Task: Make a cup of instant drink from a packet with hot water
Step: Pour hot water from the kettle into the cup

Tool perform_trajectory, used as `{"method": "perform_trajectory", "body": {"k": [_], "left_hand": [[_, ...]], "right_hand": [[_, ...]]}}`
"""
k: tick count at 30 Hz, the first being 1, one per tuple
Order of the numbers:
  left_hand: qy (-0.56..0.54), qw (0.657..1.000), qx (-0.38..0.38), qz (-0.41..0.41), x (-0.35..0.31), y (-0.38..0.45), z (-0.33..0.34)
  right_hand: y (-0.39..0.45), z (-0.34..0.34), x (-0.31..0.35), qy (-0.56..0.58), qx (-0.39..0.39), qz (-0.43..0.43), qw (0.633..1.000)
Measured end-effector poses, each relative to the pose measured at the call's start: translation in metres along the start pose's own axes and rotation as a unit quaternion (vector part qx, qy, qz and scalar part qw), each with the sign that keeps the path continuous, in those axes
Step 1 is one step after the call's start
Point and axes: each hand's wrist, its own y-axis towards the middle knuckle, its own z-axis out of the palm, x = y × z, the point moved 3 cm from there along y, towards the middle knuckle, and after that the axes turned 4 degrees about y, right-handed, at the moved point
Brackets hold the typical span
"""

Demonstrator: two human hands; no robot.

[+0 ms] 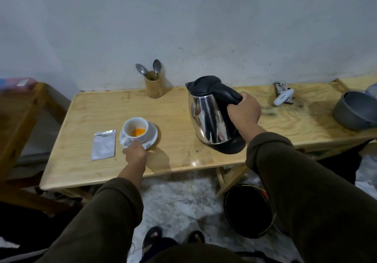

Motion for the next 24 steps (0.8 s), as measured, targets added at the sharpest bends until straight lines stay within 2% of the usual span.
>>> {"method": "perform_trajectory", "body": {"k": [3, 7, 13, 24], "left_hand": [[-0.054, 0.997, 0.049, -0.041, 0.001, 0.017, -0.011], [-0.087, 0.988, 0.115, -0.05, -0.008, 0.023, -0.024], [-0.078, 0.97, 0.224, -0.058, -0.02, 0.026, -0.035], [-0.053, 0.95, 0.29, -0.104, -0.022, 0.044, -0.039]], "right_hand": [[-0.002, 0.011, 0.022, -0.053, 0.038, -0.043, 0.997], [-0.01, 0.03, 0.05, -0.117, 0.076, -0.087, 0.986], [-0.02, 0.056, 0.084, -0.174, 0.133, -0.127, 0.967], [-0.04, 0.084, 0.129, -0.284, 0.178, -0.143, 0.931]]}}
